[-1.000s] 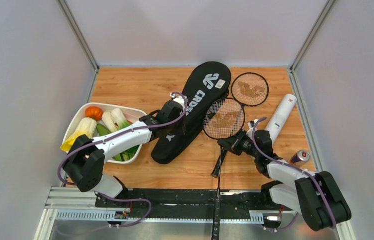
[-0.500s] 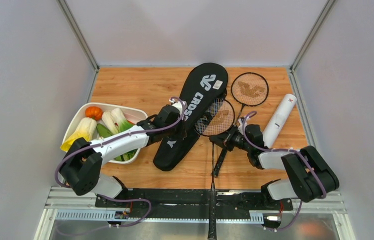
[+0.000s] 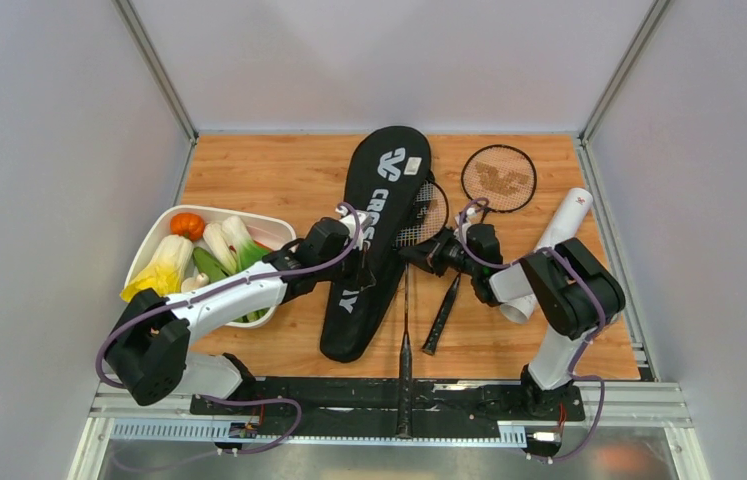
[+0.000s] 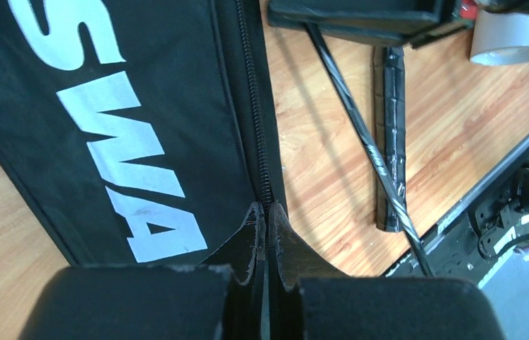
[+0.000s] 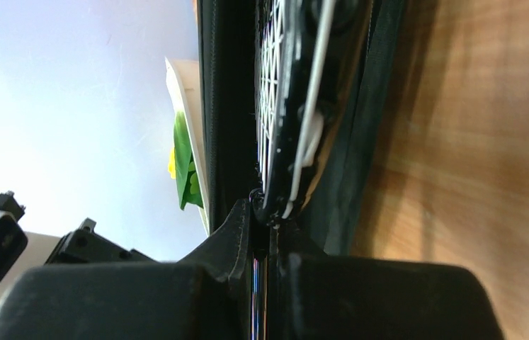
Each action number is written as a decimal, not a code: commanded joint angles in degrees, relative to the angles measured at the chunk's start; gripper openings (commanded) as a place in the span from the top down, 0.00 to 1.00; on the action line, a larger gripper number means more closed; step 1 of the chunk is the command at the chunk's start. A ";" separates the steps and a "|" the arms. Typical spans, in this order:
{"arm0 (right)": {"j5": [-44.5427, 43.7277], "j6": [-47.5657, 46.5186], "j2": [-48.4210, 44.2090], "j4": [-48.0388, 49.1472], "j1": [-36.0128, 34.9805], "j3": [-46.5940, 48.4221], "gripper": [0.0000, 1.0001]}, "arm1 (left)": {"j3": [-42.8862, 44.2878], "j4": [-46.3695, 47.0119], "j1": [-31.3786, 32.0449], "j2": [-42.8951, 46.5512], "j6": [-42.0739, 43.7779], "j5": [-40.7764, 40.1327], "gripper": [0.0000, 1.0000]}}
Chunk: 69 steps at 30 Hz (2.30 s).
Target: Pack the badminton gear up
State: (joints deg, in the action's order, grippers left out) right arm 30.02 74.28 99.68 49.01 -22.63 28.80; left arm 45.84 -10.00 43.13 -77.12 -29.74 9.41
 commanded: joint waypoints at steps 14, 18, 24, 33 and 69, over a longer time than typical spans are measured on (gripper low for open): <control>4.98 -3.93 6.38 1.24 -9.50 7.35 1.00 | -1.28 3.16 0.24 1.98 3.33 5.68 1.00; 7.98 -5.85 7.95 0.40 -9.58 8.90 1.00 | -1.90 3.43 0.12 2.61 4.62 6.00 1.00; 11.95 -9.20 11.49 -5.49 -9.52 15.30 1.00 | -2.42 4.25 0.19 3.26 6.64 9.41 1.00; 9.15 -8.11 13.39 -4.38 -8.47 19.31 1.00 | -4.12 4.40 0.20 5.29 8.58 11.42 1.00; -17.01 -6.87 22.50 -8.65 -7.57 35.72 0.99 | -14.46 15.12 4.79 15.34 -6.31 13.74 1.00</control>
State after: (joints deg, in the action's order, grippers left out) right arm 18.50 67.68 120.66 40.51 -30.17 60.20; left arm 32.77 -0.21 47.29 -64.90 -30.39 22.22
